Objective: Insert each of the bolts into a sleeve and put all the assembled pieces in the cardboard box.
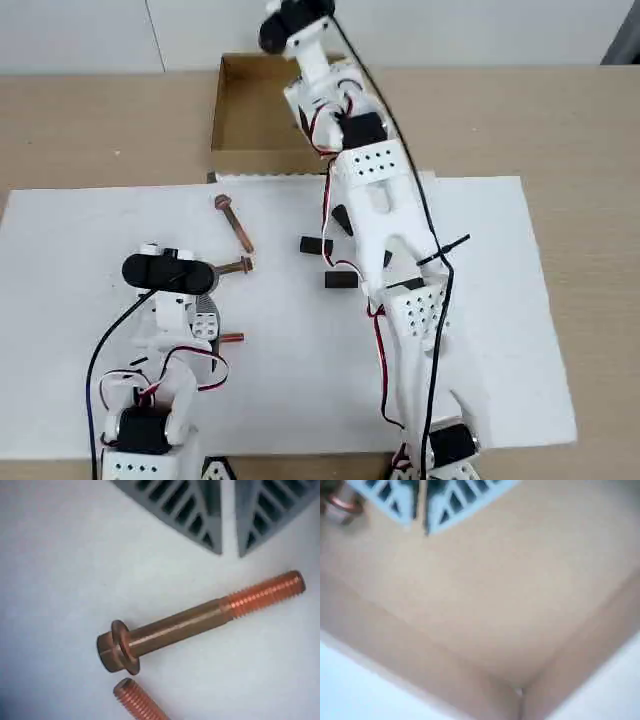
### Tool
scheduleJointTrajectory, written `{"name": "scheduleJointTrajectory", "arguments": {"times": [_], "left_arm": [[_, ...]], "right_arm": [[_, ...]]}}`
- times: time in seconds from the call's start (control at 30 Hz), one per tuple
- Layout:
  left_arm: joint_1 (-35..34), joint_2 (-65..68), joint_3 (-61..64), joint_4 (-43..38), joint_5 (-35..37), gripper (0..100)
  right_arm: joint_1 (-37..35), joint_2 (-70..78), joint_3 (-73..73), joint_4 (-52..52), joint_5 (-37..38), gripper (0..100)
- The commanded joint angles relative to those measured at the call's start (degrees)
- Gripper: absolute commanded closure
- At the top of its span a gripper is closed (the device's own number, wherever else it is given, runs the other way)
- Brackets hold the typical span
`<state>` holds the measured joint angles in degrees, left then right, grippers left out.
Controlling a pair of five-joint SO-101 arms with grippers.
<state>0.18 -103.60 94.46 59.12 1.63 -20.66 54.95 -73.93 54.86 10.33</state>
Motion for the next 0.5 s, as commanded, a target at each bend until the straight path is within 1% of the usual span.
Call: {"name": "scheduleJointTrajectory", "arguments": {"times": [0.0, 0.17, 0.3, 0.47], "left_arm": [[-0.18, -0.53, -0.31, -1.32, -0.09, 99], [-0.18, -0.53, -0.31, -1.32, -0.09, 99], [-0.18, -0.53, -0.31, -1.32, -0.09, 99], [-0.18, -0.53, -0.31, -1.32, -0.09, 99]], "right_arm": [[0.57, -1.27, -11.25, 9.63, -2.55, 99.6], [0.48, -1.10, -18.81, 21.05, -2.64, 99.6], [0.22, -1.63, -22.51, 26.51, -2.64, 99.6], [0.04, -4.88, -22.42, 32.31, -2.73, 99.6]]}}
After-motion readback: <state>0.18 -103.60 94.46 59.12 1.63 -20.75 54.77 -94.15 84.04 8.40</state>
